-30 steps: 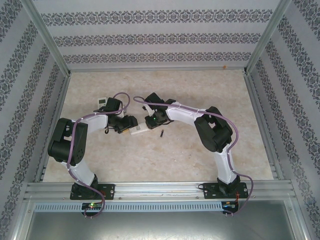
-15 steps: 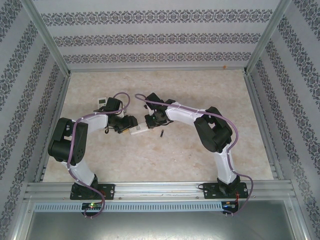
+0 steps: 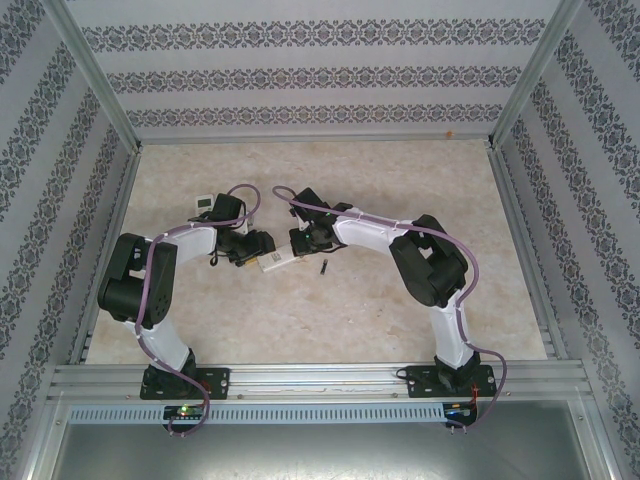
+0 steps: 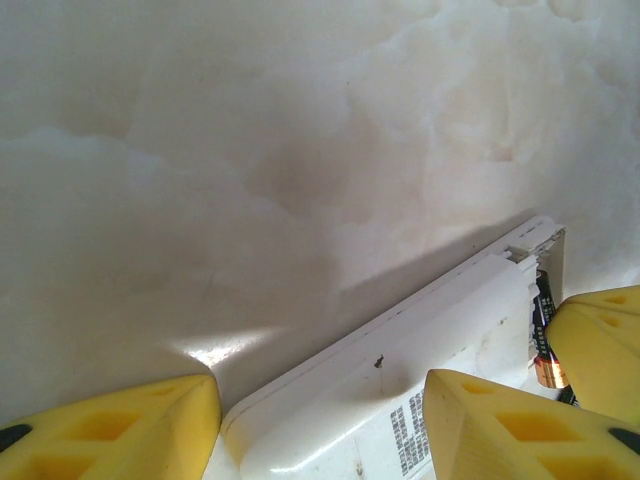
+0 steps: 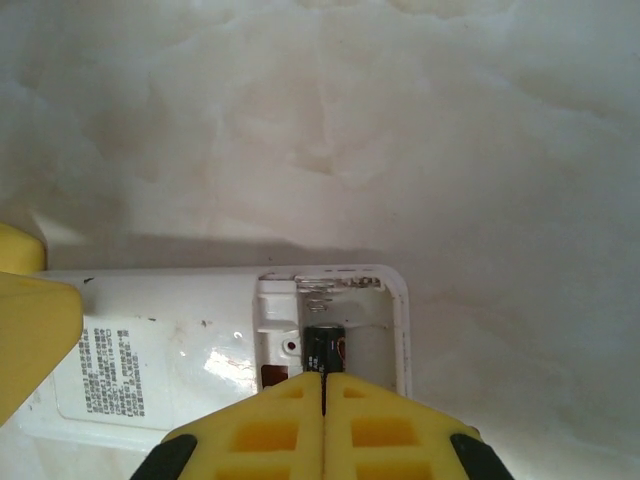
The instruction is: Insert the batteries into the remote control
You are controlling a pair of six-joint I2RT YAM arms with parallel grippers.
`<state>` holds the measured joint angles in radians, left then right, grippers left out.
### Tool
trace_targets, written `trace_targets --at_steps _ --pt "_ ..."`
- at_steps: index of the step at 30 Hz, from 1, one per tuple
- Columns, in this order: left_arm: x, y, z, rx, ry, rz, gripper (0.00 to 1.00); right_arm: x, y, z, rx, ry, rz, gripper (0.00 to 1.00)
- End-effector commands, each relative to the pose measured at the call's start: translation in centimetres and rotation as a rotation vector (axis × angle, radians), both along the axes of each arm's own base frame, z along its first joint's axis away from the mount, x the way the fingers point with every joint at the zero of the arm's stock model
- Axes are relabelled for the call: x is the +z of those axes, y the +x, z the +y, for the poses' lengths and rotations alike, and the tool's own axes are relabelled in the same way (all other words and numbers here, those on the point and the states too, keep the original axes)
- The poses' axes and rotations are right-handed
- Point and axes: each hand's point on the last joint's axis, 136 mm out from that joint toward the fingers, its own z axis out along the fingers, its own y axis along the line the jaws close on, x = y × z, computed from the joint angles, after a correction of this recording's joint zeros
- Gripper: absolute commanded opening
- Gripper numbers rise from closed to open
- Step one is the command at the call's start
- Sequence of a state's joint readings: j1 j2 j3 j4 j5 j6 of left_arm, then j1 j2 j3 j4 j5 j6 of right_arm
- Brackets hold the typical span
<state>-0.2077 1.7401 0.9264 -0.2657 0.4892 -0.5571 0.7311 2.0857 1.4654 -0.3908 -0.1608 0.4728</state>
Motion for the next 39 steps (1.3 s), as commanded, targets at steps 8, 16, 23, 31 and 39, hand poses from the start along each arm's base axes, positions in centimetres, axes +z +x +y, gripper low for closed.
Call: trace_targets --at_steps 8,16,23,31,39 --pt "-3.3 -0.9 -0.1 -0.037 0.046 0.039 0.59 -4.0 0.3 1.1 0.109 -0.106 -0.094 0.09" --pt "-2.3 -0.7 -0.4 -0.039 0.023 0.013 0.60 -1.7 0.3 2.8 0.132 -0.043 -0.125 0.12" --pt "1.0 -0.3 0.3 -0.013 0.044 -0.073 0.70 0.3 -0.1 1.4 0.053 -0.022 -0.108 0.14" --pt "2.1 -2.0 0.9 -0.035 0.152 -0.090 0.72 2.6 -1.1 0.7 -0.010 0.054 -0.055 0.17" --pt "1.7 -2.7 1.8 -0.042 0.229 -0.069 0.75 3.9 -0.5 -1.2 -0.096 0.048 -0.068 0.23"
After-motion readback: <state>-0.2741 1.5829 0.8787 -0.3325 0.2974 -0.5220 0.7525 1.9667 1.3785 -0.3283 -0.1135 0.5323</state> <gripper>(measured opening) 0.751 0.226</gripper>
